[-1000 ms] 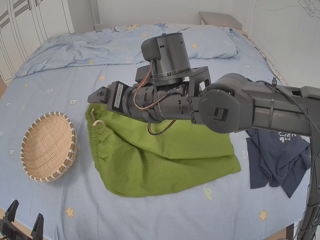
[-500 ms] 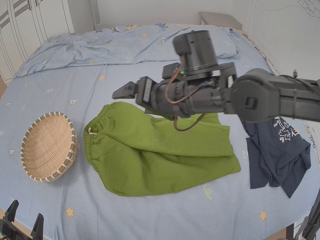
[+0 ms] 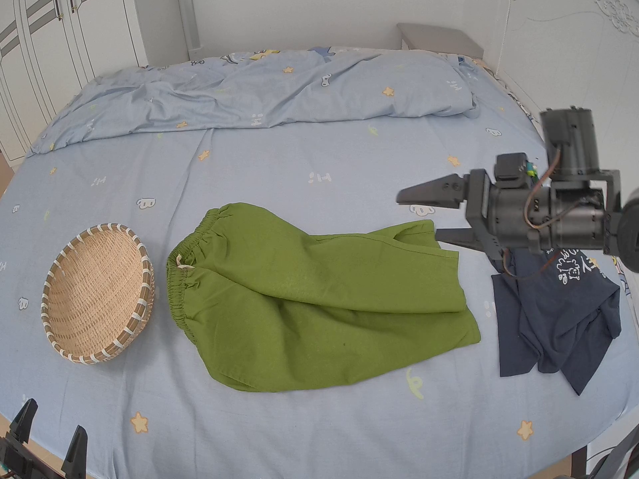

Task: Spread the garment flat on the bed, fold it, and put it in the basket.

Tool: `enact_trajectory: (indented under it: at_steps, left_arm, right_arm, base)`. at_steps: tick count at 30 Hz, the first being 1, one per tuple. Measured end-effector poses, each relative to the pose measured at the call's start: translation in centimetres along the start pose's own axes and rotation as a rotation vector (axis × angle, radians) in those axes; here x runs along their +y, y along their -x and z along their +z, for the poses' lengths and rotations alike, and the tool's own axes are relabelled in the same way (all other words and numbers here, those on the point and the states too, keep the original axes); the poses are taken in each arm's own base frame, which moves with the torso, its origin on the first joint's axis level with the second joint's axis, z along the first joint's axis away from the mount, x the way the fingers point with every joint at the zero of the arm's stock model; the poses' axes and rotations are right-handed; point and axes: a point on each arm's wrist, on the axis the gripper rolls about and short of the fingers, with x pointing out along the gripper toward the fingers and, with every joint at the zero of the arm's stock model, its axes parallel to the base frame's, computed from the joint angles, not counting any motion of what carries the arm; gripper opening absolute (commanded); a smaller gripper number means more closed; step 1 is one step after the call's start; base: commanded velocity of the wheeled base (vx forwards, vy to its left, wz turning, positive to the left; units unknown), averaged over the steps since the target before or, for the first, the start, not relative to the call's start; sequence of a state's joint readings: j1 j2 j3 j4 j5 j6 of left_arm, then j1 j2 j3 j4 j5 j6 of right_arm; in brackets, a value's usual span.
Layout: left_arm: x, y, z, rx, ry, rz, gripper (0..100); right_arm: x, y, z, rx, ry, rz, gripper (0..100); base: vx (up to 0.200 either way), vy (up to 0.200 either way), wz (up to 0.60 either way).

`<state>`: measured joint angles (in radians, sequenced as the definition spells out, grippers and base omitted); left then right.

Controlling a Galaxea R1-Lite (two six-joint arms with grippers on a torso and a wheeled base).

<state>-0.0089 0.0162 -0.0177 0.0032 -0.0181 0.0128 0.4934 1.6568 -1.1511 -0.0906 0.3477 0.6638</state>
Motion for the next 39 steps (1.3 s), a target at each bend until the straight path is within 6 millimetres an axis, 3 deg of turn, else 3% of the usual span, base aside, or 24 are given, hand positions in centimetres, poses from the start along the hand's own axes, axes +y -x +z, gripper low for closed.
enact_trajectory:
  at_steps: [8, 16, 19, 26, 33, 39]
  left_arm:
    - [0.0, 0.0, 0.0, 0.000, -0.005, -0.002, 100]
    - [0.1, 0.1, 0.3, -0.018, -0.001, 0.025, 100]
    - [0.1, 0.5, 1.9, -0.074, 0.024, 0.015, 100]
    - [0.1, 1.2, 7.9, -0.132, 0.105, -0.114, 100]
    - [-0.3, -3.3, 11.0, 0.049, 0.253, -0.288, 100]
    - [-1.4, -8.7, 11.2, 0.192, 0.351, -0.412, 100]
  right_arm:
    - [-4.1, 4.5, -2.0, -0.165, -0.026, 0.013, 100]
    - [-5.9, 6.1, -3.3, -0.184, -0.057, -0.014, 100]
    - [-6.0, 6.1, -3.5, -0.179, -0.060, -0.019, 100]
    - [-6.1, 5.9, -3.9, -0.165, -0.059, -0.019, 100]
    - [-6.2, 5.8, -4.2, -0.156, -0.060, -0.026, 100]
    - [-6.5, 5.6, -4.5, -0.143, -0.058, -0.040, 100]
  base:
    - [0.000, 0.000, 0.00]
    - [0.000, 0.000, 0.00]
    - [0.000, 0.000, 0.00]
    - [0.000, 0.000, 0.00]
    - [0.000, 0.000, 0.00]
    - [0.000, 0.000, 0.00]
